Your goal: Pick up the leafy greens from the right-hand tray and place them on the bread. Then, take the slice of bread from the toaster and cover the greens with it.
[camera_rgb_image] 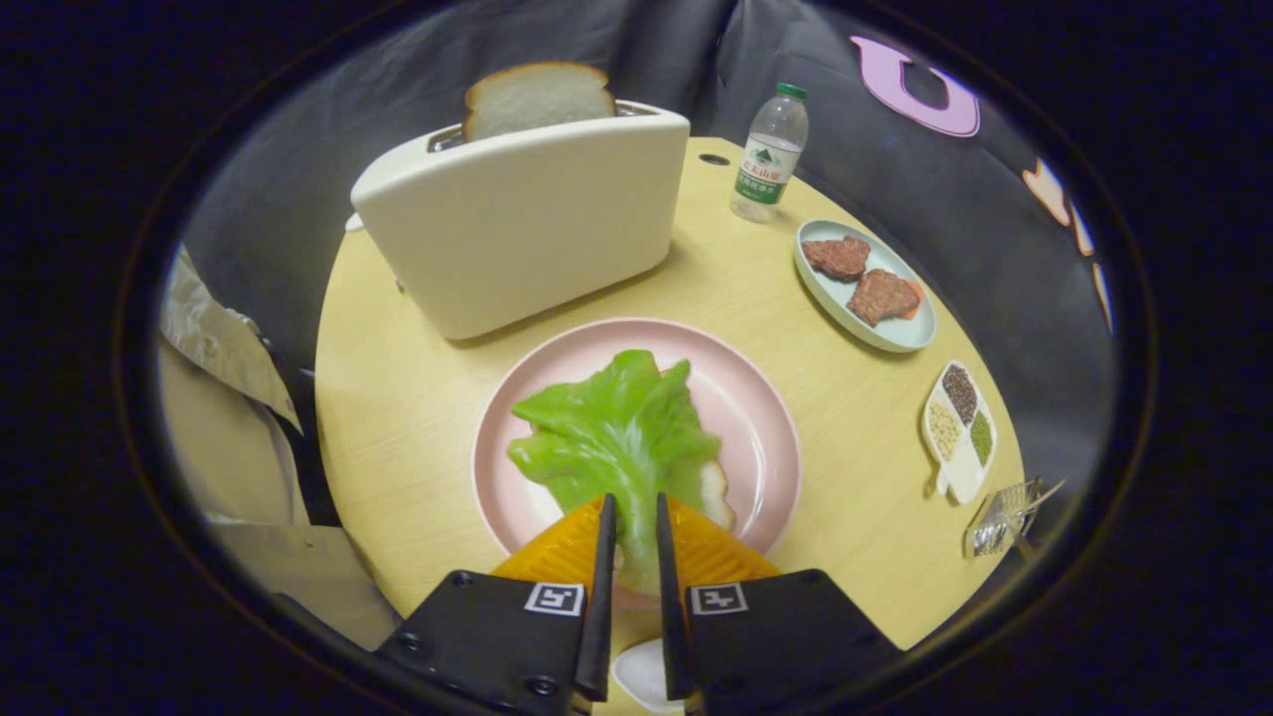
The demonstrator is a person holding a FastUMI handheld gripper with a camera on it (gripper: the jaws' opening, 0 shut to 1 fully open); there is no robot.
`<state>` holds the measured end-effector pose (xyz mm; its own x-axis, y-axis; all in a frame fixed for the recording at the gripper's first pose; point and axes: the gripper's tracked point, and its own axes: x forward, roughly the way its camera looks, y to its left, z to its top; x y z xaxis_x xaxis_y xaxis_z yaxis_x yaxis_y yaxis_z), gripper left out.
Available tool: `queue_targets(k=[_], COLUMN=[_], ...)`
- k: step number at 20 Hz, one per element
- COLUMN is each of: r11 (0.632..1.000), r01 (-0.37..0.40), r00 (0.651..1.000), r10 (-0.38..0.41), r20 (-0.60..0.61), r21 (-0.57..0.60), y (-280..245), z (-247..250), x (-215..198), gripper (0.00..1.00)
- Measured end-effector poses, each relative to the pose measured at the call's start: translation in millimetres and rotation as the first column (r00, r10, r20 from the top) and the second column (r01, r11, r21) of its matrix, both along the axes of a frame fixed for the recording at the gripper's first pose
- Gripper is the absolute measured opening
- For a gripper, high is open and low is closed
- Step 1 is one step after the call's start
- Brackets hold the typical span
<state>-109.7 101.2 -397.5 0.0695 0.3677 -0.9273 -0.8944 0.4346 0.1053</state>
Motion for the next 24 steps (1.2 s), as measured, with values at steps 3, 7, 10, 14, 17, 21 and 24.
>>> queue_targets(k=[3, 7, 10, 14, 17, 21, 24], r11=[1.0, 0.997, 0.99, 0.976, 0.965, 0.943, 0.921], r01=[0.011, 0.074, 0.136, 0.204, 0.243, 0.304, 0.349], r00=[1.0, 0.995, 0.983, 0.965, 0.955, 0.937, 0.926], r10=[-0.011, -0.075, -0.14, -0.214, -0.255, -0.322, -0.368], r20=[0.016, 0.066, 0.117, 0.15, 0.151, 0.135, 0.09], r21=[-0.003, 0.023, 0.045, 0.081, 0.096, 0.135, 0.176], y=[-1, 5, 13, 37, 57, 90, 120], z=[3, 18, 35, 68, 90, 119, 139], x=[2, 14, 24, 31, 40, 53, 59], gripper=[0.31, 0.58, 0.79, 0.99, 0.99, 0.99, 0.99])
